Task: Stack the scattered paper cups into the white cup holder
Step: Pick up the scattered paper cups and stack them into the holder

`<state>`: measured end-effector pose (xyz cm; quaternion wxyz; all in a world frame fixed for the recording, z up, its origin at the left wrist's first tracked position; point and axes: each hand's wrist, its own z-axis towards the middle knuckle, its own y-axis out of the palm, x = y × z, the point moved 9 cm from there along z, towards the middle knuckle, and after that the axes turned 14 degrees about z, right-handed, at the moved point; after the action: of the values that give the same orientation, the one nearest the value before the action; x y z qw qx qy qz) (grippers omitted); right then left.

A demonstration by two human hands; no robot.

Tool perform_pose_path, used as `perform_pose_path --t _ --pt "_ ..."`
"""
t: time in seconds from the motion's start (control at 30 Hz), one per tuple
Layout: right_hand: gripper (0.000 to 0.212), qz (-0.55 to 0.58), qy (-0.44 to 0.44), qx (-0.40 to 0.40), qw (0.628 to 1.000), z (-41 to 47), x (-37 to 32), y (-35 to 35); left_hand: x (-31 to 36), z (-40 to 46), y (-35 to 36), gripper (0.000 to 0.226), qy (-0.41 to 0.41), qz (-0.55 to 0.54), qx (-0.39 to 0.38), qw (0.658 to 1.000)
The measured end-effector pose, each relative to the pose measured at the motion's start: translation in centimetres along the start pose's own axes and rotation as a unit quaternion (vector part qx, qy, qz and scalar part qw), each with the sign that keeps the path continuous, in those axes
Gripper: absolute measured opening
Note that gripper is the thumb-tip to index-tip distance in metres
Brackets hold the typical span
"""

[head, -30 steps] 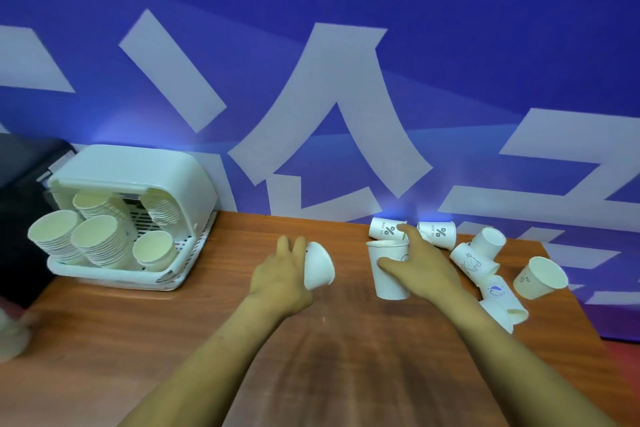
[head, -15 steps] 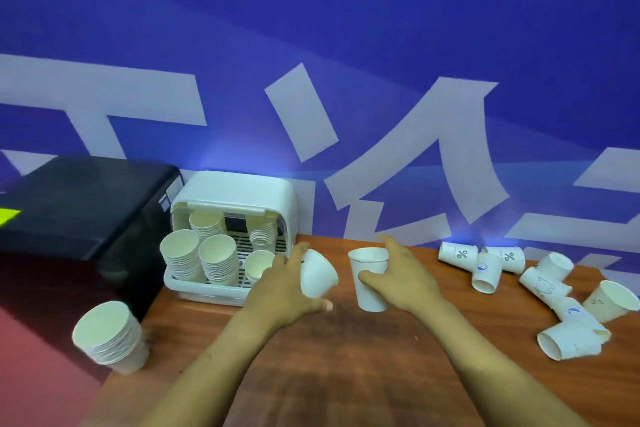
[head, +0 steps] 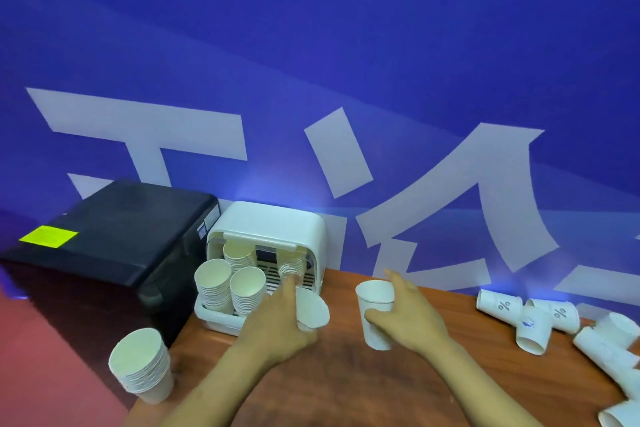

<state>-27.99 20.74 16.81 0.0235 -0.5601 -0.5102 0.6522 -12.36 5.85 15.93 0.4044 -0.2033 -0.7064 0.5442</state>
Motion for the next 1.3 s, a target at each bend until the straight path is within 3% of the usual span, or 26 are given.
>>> perform_pose_path --t 0.1,0.27,0.43,0.53,0.7,0.9,1.03,1.3 --pt "0.085 -0.003 0.001 -0.012 1.000 1.1 -0.2 1.0 -0.8 0.8 -0.3 0.095 -0.012 0.022 -0.008 1.000" --pt "0.087 -0.009 0.027 -0.015 0.999 1.4 -0.2 1.6 -1.8 1.5 -0.4 0.069 -0.002 0.094 -0.027 0.995" --pt "0.065 0.004 0.038 0.025 0.999 2.5 -1.6 0.4 -2.9 4.4 -3.1 0.069 0.030 0.158 0.046 0.986" --pt "0.071 0.023 0.040 0.028 0.999 3.1 -2.9 2.0 -4.2 6.0 -4.2 0.069 0.048 0.155 0.065 0.985" --pt "0.080 0.054 0.063 0.052 0.995 3.0 -3.3 4.5 -6.9 8.3 -2.9 0.074 0.082 0.130 0.030 0.988" --pt "0.065 0.087 0.116 0.072 0.987 2.4 -1.4 6.4 -7.3 9.3 0.8 0.082 0.120 0.129 -0.006 0.984" --pt "0.064 0.086 0.123 0.068 0.986 2.4 -0.7 6.6 -7.2 10.2 1.9 0.077 0.111 0.177 0.009 0.978" --pt "0.067 0.098 0.109 0.045 0.988 4.7 0.8 6.8 -6.7 11.7 4.4 0.089 0.098 0.240 -0.061 0.964"
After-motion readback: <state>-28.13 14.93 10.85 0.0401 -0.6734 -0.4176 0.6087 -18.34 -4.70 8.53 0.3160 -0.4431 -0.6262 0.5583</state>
